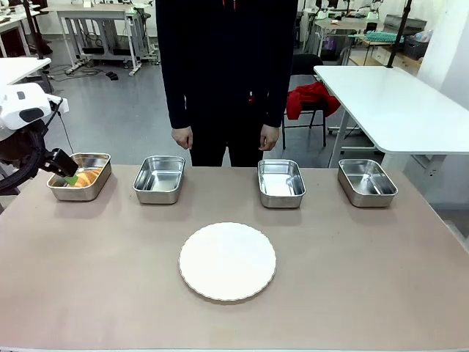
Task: Place the bread in the container.
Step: Place the Butter Roll into the Airtight Container indicated by the human.
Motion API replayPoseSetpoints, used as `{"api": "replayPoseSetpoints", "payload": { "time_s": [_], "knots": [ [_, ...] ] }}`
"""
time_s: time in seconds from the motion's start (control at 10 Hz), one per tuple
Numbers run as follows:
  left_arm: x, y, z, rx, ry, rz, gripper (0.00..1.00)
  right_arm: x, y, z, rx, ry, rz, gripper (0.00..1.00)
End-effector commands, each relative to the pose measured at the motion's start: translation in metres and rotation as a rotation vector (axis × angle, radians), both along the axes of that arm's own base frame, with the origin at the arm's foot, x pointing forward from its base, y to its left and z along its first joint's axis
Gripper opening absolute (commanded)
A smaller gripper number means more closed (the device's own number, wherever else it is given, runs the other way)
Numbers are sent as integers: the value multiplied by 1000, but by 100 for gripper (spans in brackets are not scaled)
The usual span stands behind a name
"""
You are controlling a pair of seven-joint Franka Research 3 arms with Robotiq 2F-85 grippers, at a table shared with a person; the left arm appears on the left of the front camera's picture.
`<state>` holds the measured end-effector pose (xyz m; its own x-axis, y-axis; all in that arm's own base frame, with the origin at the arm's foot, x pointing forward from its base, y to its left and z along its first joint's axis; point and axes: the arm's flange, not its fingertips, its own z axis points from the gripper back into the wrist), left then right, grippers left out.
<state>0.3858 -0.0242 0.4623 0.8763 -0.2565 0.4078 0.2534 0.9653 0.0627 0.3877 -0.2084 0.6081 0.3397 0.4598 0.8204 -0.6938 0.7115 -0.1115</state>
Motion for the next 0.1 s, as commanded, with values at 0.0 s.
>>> {"api": "replayPoseSetpoints", "payload": {
  "time_s": [0.0],
  "knots": [
    [0, 2, 2, -8, -10, -7, 100, -1, 2, 0, 9, -12, 6, 100]
  ]
}}
